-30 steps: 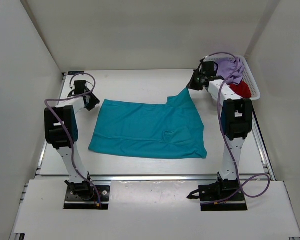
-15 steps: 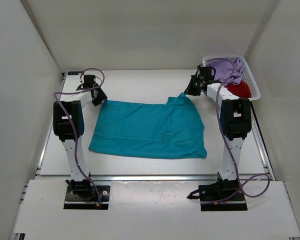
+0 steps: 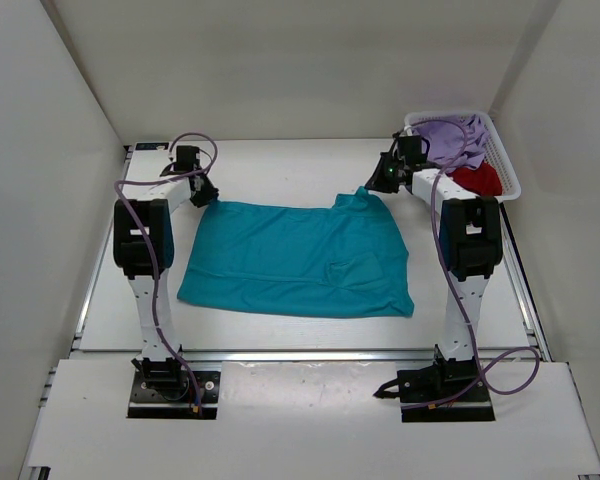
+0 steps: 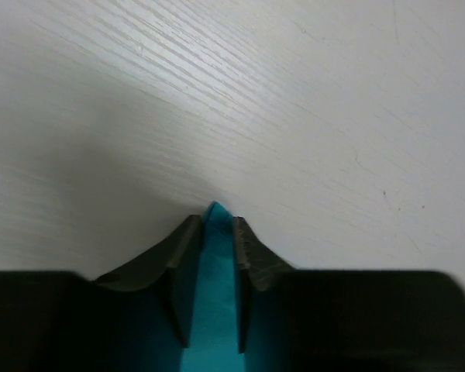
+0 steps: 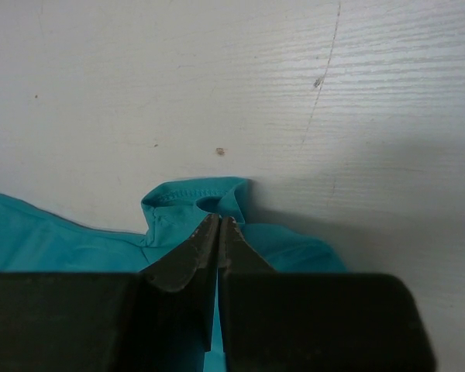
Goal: Fold and stack the t-shirts
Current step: Grap the side of the flattened tshirt furthest away from the robot with both arms, then fold the other side of the tshirt into a rectangle
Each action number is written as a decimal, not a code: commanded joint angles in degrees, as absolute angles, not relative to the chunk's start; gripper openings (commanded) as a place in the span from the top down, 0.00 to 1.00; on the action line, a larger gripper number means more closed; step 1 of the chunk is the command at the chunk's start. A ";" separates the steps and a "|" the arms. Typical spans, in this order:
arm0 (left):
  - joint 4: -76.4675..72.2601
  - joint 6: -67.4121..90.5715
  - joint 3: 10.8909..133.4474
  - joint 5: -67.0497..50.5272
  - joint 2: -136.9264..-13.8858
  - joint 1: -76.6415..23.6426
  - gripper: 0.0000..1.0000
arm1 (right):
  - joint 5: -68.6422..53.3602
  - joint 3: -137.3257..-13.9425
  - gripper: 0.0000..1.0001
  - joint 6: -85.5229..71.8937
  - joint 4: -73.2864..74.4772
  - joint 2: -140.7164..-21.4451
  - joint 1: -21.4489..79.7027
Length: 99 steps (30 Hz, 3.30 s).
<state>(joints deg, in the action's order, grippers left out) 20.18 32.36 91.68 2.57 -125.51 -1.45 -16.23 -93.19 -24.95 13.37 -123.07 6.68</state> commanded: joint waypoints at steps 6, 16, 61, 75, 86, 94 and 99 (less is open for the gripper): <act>21.18 33.04 91.50 3.25 -124.28 -1.41 1.00 | -16.97 -91.06 1.00 -25.32 10.90 -117.96 6.77; 16.70 34.27 81.04 2.20 -112.16 0.00 1.00 | -16.61 -76.12 1.00 -28.21 8.00 -104.34 8.00; 12.22 43.14 29.71 -9.05 -63.02 20.82 0.65 | -8.09 -20.65 0.87 -34.37 17.84 -47.20 17.75; 5.29 44.82 28.67 -0.45 -56.87 -11.31 0.77 | 1.67 -35.48 1.00 -29.45 13.28 -63.59 41.03; -2.20 46.93 18.11 -4.22 -53.80 -15.39 0.77 | 3.08 -46.31 0.75 -21.36 11.60 -83.57 44.83; -2.72 45.26 17.49 -8.96 -54.05 -2.83 0.76 | 6.84 -49.92 0.74 -22.23 15.99 -90.52 45.96; -4.21 45.97 17.58 -10.54 -57.12 3.07 0.75 | 10.28 -50.71 0.79 -22.41 16.96 -91.32 47.54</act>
